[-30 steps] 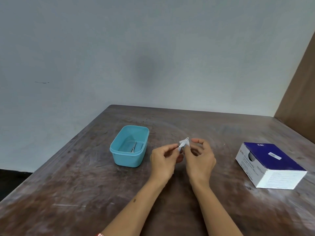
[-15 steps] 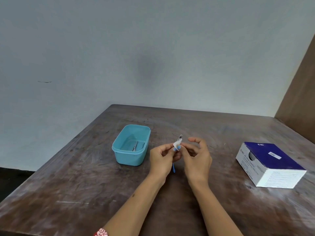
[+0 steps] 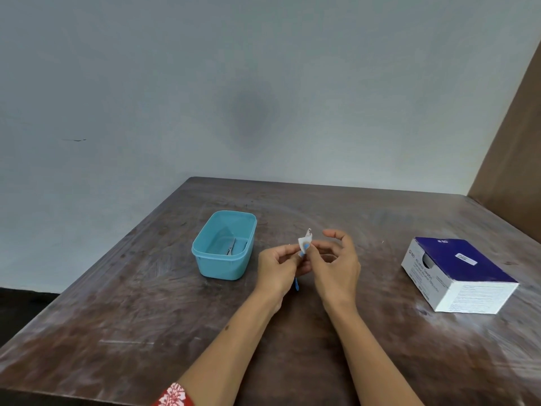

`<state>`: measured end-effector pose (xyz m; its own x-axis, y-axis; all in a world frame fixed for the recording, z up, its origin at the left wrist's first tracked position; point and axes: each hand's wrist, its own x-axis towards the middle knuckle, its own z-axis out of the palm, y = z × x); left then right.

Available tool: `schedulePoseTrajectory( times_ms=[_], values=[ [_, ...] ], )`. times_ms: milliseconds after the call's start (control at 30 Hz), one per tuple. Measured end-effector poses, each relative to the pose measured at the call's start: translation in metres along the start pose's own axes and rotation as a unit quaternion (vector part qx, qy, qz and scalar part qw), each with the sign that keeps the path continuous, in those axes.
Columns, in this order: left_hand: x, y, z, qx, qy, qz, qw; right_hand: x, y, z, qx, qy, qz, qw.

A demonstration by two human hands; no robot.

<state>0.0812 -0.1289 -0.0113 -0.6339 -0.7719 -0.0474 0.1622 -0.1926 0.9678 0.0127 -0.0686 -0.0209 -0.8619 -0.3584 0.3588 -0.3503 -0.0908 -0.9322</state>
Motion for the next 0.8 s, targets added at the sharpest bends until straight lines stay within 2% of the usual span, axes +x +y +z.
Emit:
schedulePoseTrajectory(
  times_ms=[100,300,500,700,800],
  values=[
    [-0.003,0.001,0.003,0.006,-0.017,-0.022,1.000,0.000,-0.002,-0.002,0.024,0.025,-0.009,0.999],
    [0.001,-0.001,0.000,0.020,0.026,0.011,0.999,0.002,0.005,0.002,-0.010,-0.031,0.018,0.999],
    [-0.006,0.004,0.003,0.030,-0.017,-0.013,0.999,0.005,0.010,0.003,-0.017,-0.007,0.011,1.000],
    [-0.005,0.005,0.003,0.047,0.014,0.003,0.999,0.004,0.013,0.005,-0.053,-0.051,0.007,0.997],
    [-0.006,0.005,0.004,0.065,-0.003,-0.003,0.998,0.005,0.010,0.004,-0.044,-0.033,-0.003,0.998]
  ],
)
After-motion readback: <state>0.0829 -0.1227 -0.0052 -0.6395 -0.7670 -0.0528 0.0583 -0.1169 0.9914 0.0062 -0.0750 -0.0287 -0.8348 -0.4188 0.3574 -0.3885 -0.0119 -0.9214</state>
